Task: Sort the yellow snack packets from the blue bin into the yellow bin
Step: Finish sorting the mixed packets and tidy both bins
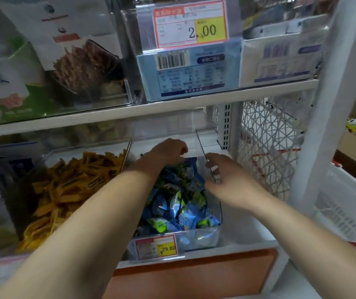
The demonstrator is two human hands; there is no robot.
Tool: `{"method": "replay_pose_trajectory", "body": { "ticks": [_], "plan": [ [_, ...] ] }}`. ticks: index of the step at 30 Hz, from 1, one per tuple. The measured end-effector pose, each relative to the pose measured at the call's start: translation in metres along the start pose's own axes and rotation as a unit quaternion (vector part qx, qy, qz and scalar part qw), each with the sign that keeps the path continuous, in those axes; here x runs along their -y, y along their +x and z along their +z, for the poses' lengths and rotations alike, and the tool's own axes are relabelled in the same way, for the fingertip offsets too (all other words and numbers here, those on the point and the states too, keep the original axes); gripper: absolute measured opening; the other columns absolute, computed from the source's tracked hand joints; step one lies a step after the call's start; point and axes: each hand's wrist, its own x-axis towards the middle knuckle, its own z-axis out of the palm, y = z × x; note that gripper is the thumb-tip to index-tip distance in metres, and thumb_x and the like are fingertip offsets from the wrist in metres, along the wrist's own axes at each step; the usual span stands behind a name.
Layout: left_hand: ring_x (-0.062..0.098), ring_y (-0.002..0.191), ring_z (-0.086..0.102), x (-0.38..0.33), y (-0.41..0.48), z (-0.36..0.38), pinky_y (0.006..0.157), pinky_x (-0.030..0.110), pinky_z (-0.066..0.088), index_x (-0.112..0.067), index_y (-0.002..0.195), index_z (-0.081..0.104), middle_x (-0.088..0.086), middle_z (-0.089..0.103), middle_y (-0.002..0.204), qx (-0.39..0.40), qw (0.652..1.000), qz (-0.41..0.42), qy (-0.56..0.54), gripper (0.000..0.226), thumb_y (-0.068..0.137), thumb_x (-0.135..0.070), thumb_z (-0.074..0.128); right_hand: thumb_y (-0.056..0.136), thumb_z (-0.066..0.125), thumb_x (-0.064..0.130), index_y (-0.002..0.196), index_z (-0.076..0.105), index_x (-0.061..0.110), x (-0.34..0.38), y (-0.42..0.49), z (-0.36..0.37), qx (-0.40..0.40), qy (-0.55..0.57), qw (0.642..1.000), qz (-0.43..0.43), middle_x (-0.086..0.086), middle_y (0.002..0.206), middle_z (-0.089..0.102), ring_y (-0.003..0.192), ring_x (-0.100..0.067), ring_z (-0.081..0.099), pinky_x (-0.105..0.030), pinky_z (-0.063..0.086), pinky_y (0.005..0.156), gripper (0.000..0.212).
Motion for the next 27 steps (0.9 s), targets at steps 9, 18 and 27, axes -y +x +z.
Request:
{"method": "replay_pose_trajectory", "body": {
  "ticks": [9,18,27],
  "plan": [
    [0.021,0.106,0.061,0.016,0.005,0.014,0.095,0.04,0.051,-0.017,0.119,0.067,0.004,0.066,0.118,-0.015,0.999,-0.041,-0.016,0.04,0.083,-0.028,0.08,0.076,0.054,0.047,0.147,0.027,0.033,-0.003,0.003,0.0,0.015,0.009,1.0,0.015,0.01,0.139,0.046,0.118,-0.013,0.052,-0.034,0.049,0.092,0.077],
    [0.004,0.082,0.065,0.0,-0.077,-0.035,0.074,0.023,0.052,-0.03,0.076,0.072,-0.013,0.07,0.082,-0.2,0.957,-0.015,-0.21,0.013,0.078,-0.039,0.081,0.086,0.059,0.042,0.147,0.036,0.028,0.019,0.001,-0.003,-0.1,-0.124,0.986,-0.055,0.0,0.145,0.041,0.131,-0.025,0.038,-0.037,0.041,0.098,0.066],
    [-0.001,0.074,0.063,0.039,-0.194,-0.044,0.063,0.02,0.049,-0.034,0.08,0.071,-0.018,0.069,0.077,-0.307,0.927,-0.086,-0.199,0.009,0.08,-0.027,0.076,0.088,0.054,0.041,0.134,0.055,0.032,0.066,0.002,0.018,-0.053,-0.144,0.983,-0.103,0.002,0.127,0.059,0.113,-0.023,0.053,-0.036,0.046,0.089,0.047]
  ]
}}
